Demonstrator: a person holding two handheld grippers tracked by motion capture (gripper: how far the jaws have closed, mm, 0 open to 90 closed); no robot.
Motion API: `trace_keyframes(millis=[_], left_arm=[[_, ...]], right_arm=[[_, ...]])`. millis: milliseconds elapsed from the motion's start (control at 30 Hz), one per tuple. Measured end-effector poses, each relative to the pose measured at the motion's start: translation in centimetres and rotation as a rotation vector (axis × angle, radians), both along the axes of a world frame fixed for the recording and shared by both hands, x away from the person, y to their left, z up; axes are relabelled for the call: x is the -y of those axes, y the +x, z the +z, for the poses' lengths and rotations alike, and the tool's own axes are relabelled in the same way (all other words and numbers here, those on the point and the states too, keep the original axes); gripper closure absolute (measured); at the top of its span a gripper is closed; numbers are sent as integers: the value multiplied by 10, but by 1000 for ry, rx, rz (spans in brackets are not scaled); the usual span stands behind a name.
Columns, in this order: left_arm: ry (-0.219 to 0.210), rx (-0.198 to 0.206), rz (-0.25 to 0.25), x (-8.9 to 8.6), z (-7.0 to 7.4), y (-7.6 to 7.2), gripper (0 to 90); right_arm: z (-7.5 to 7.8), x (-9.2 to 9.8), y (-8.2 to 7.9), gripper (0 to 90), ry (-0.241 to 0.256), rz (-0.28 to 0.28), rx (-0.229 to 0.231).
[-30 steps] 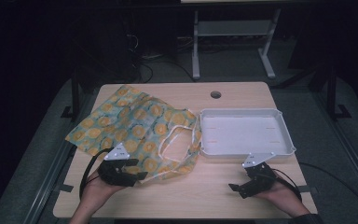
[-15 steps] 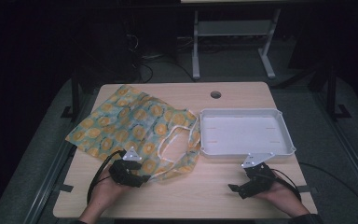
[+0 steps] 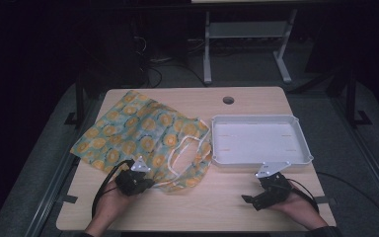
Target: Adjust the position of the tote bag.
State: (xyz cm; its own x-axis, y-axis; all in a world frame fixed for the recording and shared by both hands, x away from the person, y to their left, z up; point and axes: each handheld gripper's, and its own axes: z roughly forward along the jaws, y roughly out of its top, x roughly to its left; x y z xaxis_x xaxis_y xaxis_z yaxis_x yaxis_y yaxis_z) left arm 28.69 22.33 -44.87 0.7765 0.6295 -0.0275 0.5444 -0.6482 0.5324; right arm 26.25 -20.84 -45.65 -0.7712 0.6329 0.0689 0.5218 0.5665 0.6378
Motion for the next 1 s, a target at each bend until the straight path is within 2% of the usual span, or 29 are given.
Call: trace_keyframes(millis=[133,200,433,567,733,867,933,1000], left_arm=[[7,-16,-1,-8,1,0,888],[6,-34,18,-18,3,-1,888],[19,-47,53,-45,5,-5,886],[21,-57,99,-63,6,-5,884],[28,-49,173,-88,7,-6,882],[27,-49,213,-103,7,-5,876],[23,-52,221,-106,7,-5,839],[-3,-34,223,-104,11,-6,767]], right_arm=[[0,1,0,66,1,1,5],[0,1,0,66,1,-4,2],[0,0,0,66,-8,-2,0],[-1,0,0,66,-9,-2,0],[-1,0,1,66,-9,2,1],[-1,-1,1,66,-11,7,0],[-1,-1,1,66,-12,9,-1],[-2,-1,1,66,-12,9,0]])
